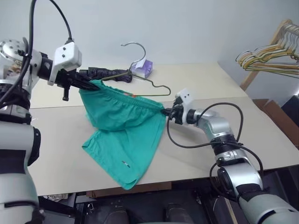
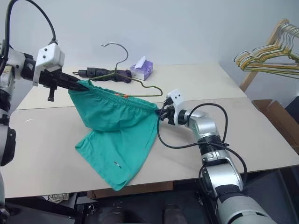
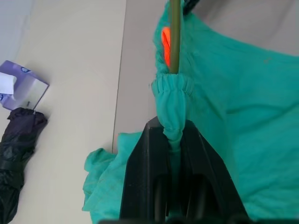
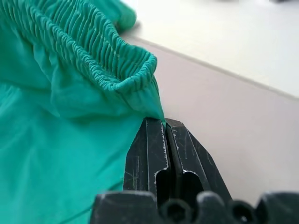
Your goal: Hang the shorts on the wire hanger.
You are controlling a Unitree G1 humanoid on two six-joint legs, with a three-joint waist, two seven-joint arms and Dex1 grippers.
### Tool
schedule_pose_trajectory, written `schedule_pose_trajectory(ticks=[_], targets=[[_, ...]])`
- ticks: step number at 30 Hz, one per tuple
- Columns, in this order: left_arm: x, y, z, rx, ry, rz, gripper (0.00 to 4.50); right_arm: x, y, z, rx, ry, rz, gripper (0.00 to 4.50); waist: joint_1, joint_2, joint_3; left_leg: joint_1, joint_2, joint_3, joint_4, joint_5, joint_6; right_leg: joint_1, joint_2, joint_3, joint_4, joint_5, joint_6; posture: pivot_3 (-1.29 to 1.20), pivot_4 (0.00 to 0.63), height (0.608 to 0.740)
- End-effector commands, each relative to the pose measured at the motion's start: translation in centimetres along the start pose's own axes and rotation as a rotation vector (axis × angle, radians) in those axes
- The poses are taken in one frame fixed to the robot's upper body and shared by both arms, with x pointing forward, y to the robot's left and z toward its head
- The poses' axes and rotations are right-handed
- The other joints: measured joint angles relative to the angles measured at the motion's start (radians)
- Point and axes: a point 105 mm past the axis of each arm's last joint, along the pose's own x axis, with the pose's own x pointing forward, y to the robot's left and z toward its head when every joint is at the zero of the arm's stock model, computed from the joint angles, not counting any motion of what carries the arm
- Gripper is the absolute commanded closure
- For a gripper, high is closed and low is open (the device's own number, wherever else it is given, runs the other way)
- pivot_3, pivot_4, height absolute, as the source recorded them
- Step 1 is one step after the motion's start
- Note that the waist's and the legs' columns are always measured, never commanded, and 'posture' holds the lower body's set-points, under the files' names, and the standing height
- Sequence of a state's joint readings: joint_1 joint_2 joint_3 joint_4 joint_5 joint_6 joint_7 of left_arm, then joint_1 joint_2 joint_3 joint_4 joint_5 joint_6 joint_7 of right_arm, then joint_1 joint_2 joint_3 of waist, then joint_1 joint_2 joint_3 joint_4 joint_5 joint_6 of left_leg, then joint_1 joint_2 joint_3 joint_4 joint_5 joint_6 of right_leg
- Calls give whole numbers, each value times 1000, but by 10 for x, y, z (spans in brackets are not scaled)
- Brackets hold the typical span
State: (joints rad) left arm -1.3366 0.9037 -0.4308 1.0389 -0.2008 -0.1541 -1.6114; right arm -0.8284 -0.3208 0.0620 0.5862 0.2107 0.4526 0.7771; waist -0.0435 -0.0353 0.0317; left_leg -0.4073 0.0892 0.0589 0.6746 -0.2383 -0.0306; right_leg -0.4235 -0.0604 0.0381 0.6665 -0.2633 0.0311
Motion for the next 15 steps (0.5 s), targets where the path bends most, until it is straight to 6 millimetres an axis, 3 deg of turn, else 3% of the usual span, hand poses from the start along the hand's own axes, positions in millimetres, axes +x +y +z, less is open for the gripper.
schedule_pose_trajectory(ticks=[1,7,15], targets=[[-24,3,2,12,8,59,4500,-31,-32,2,-12,-1,-124,4461,0,0,0,0,0,0,0,0,0,0,0,0,0,0,0,34,0,740],[-27,0,-8,-8,40,62,4500,-49,-45,7,-38,-1,-173,4461,-1,0,0,0,0,0,0,0,0,0,0,0,0,0,0,33,0,740],[-30,-2,-27,-36,143,61,4500,-61,-48,17,-108,0,-175,4461,0,0,0,0,0,0,0,0,0,0,0,0,-1,0,0,35,0,740]])
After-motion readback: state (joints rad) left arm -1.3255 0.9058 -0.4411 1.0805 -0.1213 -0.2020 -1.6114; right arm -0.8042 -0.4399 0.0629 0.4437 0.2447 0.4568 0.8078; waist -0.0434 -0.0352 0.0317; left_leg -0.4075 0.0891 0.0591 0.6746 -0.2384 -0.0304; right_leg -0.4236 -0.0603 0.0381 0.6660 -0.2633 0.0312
